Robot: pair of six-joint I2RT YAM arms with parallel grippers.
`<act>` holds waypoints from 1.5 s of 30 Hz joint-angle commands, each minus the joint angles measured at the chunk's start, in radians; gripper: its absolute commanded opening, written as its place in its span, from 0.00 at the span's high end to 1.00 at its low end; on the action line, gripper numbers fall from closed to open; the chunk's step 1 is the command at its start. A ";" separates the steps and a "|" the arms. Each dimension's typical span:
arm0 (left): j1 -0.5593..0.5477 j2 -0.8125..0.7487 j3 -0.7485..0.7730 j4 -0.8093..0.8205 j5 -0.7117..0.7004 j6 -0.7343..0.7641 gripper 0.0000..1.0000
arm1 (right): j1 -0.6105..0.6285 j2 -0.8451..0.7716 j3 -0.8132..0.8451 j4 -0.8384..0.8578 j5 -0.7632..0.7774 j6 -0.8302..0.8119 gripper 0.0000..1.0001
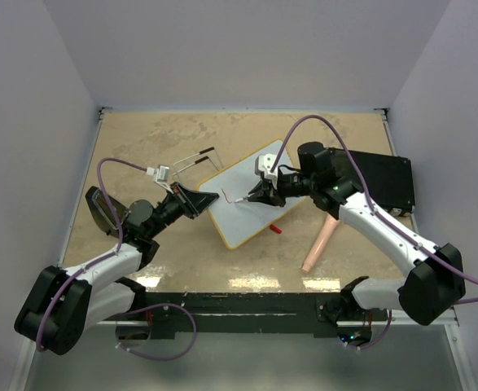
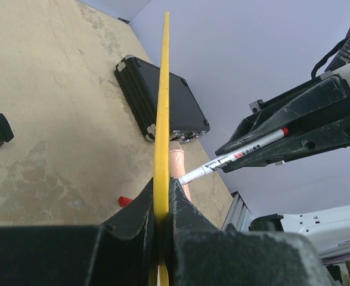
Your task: Write a sentence on the whiteboard
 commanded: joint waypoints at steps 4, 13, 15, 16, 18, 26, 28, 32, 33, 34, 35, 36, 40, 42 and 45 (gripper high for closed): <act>0.004 -0.012 0.023 0.176 0.012 -0.024 1.00 | 0.020 0.023 0.036 0.034 0.006 0.004 1.00; 0.004 -0.008 0.016 0.183 0.014 -0.027 1.00 | 0.021 0.023 0.055 0.054 0.028 0.041 1.00; 0.004 -0.008 0.014 0.180 0.012 -0.024 1.00 | 0.023 0.020 0.065 0.045 0.002 0.037 1.00; 0.004 -0.008 0.013 0.180 0.012 -0.024 1.00 | 0.020 0.017 0.068 0.026 -0.009 0.029 1.00; 0.004 -0.009 0.011 0.176 0.011 -0.021 1.00 | 0.017 0.001 0.069 0.022 -0.020 0.024 1.00; 0.004 -0.012 0.011 0.174 0.009 -0.019 1.00 | 0.000 0.017 0.056 0.060 0.049 0.061 1.00; 0.003 -0.011 0.011 0.179 0.009 -0.019 1.00 | 0.000 0.027 0.059 0.061 0.057 0.064 1.00; 0.004 -0.008 0.011 0.183 0.017 -0.021 1.00 | 0.001 0.033 0.059 0.071 0.046 0.073 1.00; 0.004 -0.006 0.010 0.189 0.018 -0.021 1.00 | 0.001 0.035 0.059 0.074 0.048 0.079 1.00; 0.004 0.000 0.008 0.193 0.020 -0.024 1.00 | 0.003 0.037 0.059 0.077 0.052 0.081 1.00; 0.004 0.003 0.008 0.196 0.023 -0.024 1.00 | 0.001 0.035 0.059 0.081 0.057 0.086 1.00; 0.004 0.004 0.008 0.200 0.026 -0.027 1.00 | 0.001 0.033 0.059 0.089 0.061 0.098 1.00; 0.003 0.009 0.008 0.203 0.029 -0.027 1.00 | 0.001 0.027 0.052 0.118 0.109 0.135 1.00; 0.004 0.007 0.007 0.203 0.027 -0.025 1.00 | 0.001 0.021 0.046 0.129 0.132 0.144 1.00; 0.004 0.004 0.007 0.202 0.029 -0.027 1.00 | 0.000 0.017 0.042 0.124 0.149 0.139 1.00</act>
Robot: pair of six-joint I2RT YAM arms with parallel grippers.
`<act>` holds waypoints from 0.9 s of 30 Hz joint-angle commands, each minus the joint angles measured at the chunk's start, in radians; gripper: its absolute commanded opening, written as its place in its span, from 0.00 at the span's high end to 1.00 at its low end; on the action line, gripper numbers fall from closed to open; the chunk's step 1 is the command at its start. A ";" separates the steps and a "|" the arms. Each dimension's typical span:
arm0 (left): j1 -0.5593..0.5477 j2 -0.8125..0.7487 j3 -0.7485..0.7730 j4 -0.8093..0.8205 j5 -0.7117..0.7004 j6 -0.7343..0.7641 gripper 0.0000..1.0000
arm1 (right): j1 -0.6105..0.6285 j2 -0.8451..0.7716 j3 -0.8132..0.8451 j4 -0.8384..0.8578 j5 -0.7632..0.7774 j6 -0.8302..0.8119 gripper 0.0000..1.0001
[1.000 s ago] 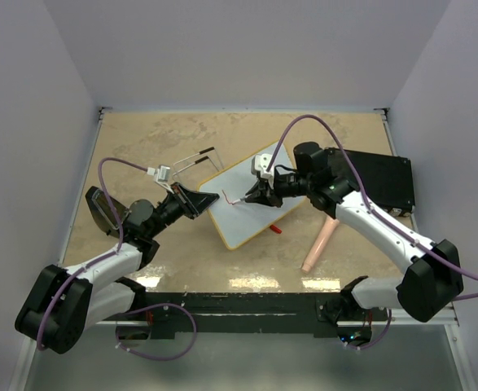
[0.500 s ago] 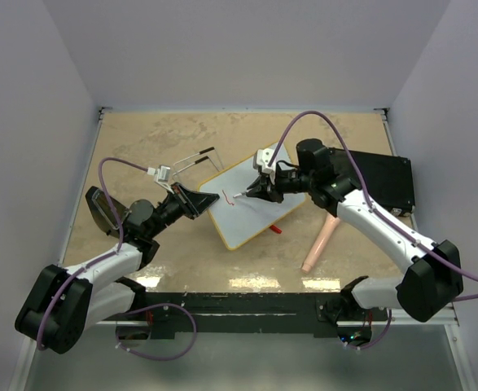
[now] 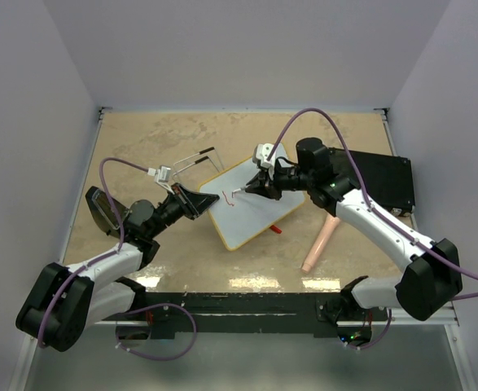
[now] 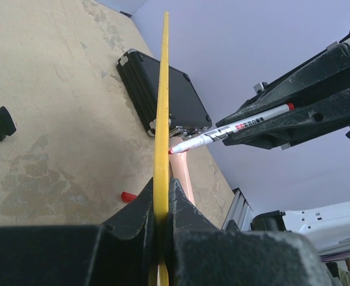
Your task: Write a sentence on the whiteboard
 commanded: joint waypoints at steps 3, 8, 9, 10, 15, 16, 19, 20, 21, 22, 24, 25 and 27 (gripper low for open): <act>0.004 -0.030 0.015 0.174 0.008 -0.019 1.00 | -0.003 -0.021 0.012 0.029 0.082 -0.006 1.00; 0.002 -0.042 0.019 0.157 0.000 -0.007 1.00 | -0.004 -0.020 0.009 -0.001 0.084 -0.046 1.00; 0.004 -0.040 0.022 0.156 -0.001 -0.007 1.00 | -0.004 -0.015 0.010 -0.009 0.075 -0.054 1.00; 0.004 -0.040 0.025 0.152 -0.003 -0.005 1.00 | -0.003 -0.015 0.010 -0.018 0.070 -0.061 1.00; 0.007 -0.037 0.039 0.146 -0.004 0.002 1.00 | -0.003 -0.009 0.016 -0.072 0.024 -0.115 1.00; 0.007 -0.037 0.041 0.145 -0.004 0.004 1.00 | -0.004 -0.003 0.020 -0.081 0.010 -0.130 1.00; 0.010 -0.037 0.042 0.145 -0.004 0.005 1.00 | -0.004 0.005 0.023 -0.101 -0.023 -0.146 1.00; 0.010 -0.036 0.042 0.145 -0.004 0.004 1.00 | -0.003 0.008 0.027 -0.110 -0.031 -0.149 1.00; 0.010 -0.034 0.042 0.146 -0.003 0.005 1.00 | -0.001 0.009 0.029 -0.112 -0.037 -0.152 1.00; 0.010 -0.034 0.042 0.146 -0.003 0.004 1.00 | -0.001 0.011 0.030 -0.112 -0.042 -0.153 1.00; 0.010 -0.033 0.042 0.148 -0.003 0.005 1.00 | 0.000 0.009 0.032 -0.112 -0.056 -0.152 1.00; 0.010 -0.033 0.041 0.151 -0.001 0.004 1.00 | -0.001 0.011 0.033 -0.107 -0.059 -0.141 1.00; 0.010 -0.025 0.039 0.154 0.002 0.002 1.00 | -0.001 0.016 0.041 -0.097 -0.074 -0.129 1.00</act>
